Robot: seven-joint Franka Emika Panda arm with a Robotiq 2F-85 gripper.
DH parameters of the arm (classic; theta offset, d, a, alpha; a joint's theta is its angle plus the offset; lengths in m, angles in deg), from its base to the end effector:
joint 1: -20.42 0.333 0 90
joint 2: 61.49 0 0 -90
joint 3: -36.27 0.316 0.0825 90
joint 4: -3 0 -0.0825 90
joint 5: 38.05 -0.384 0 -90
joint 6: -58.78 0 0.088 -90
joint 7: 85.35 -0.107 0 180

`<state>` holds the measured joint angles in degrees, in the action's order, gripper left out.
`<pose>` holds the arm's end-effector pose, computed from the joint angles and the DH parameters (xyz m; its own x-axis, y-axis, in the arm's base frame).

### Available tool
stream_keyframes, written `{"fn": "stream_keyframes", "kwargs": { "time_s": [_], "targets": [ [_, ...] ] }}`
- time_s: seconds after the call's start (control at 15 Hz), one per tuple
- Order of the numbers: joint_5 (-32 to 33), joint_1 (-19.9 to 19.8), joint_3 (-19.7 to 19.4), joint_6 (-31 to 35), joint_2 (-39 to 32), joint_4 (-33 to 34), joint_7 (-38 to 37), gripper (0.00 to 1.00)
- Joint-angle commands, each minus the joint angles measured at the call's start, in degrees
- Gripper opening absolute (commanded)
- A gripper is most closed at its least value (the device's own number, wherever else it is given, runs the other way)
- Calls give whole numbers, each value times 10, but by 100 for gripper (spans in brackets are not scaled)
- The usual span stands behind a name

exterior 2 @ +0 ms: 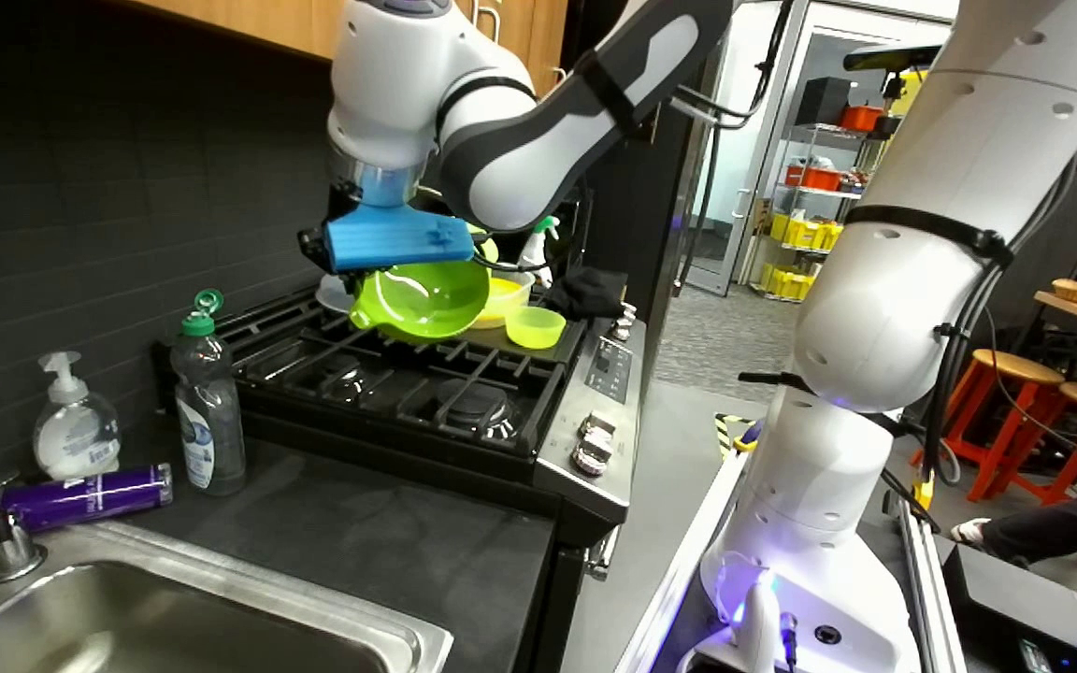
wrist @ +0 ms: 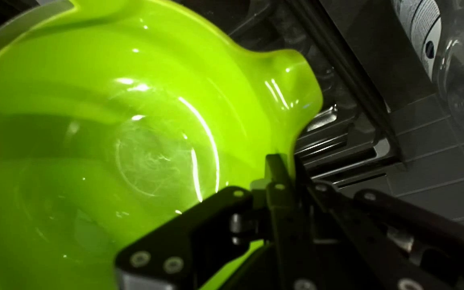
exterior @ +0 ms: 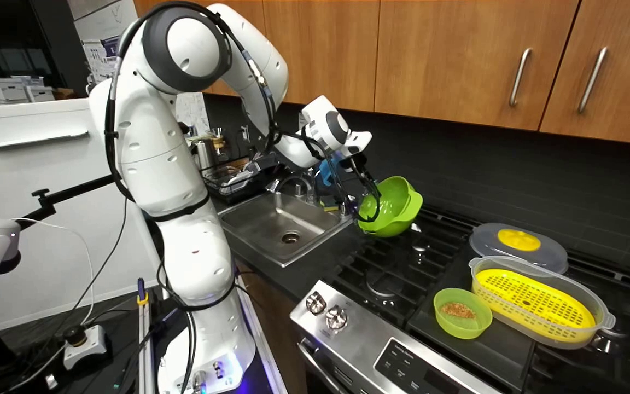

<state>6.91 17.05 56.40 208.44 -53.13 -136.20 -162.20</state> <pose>0.4686 0.1583 0.3860 0.7552 -0.3203 0.5718 -0.4138 -0.9096 0.0369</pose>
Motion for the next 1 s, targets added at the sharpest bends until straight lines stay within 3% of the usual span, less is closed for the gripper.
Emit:
{"fn": "stream_keyframes", "kwargs": {
  "time_s": [0.0, 0.93],
  "targets": [
    [8, -2, 2, -15, -31, 35, 9, 1],
    [2, 9, 14, -42, -108, 116, 18, 1]
  ]
}}
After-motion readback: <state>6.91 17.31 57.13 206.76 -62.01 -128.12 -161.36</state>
